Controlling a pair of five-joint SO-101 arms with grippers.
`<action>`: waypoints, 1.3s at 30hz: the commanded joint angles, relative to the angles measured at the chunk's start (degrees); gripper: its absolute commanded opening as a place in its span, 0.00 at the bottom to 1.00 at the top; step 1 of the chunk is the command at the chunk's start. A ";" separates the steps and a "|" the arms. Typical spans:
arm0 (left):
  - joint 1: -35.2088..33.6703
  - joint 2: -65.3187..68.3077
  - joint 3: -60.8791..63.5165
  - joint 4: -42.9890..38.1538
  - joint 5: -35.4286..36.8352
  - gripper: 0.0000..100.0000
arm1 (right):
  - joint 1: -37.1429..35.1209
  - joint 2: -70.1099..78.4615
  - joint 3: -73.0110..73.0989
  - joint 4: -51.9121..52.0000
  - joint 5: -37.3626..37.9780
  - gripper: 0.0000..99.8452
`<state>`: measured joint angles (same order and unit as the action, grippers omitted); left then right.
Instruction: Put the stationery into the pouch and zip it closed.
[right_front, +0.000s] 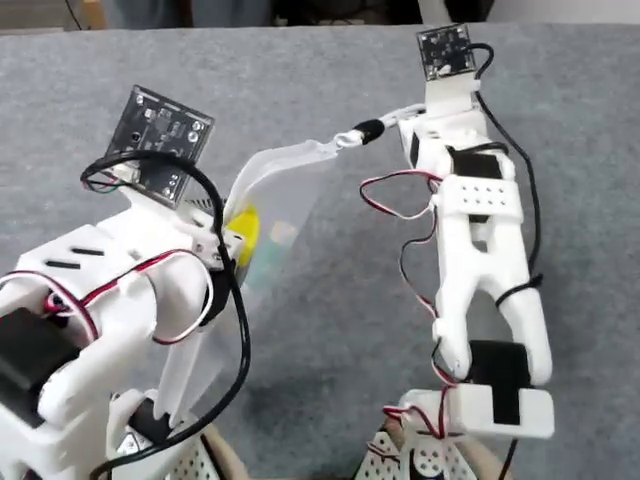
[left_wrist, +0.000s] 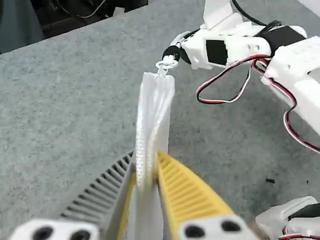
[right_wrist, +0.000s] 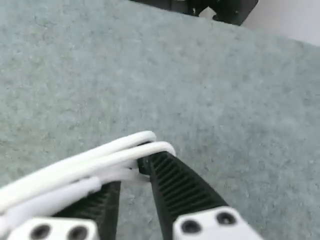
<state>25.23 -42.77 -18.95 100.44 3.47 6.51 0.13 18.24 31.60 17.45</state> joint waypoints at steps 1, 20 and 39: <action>-0.13 -2.90 -5.05 0.26 0.53 0.03 | 6.95 2.42 -1.98 -1.14 0.26 0.01; -6.55 -2.81 4.00 -9.14 0.62 0.12 | 7.74 2.24 -12.88 13.63 -0.26 0.02; -9.63 -2.81 12.70 -13.27 0.18 0.22 | 7.30 -5.67 -19.38 24.70 -2.99 0.12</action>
<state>17.67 -45.05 -6.37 88.66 3.38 13.63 0.66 1.80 55.43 15.08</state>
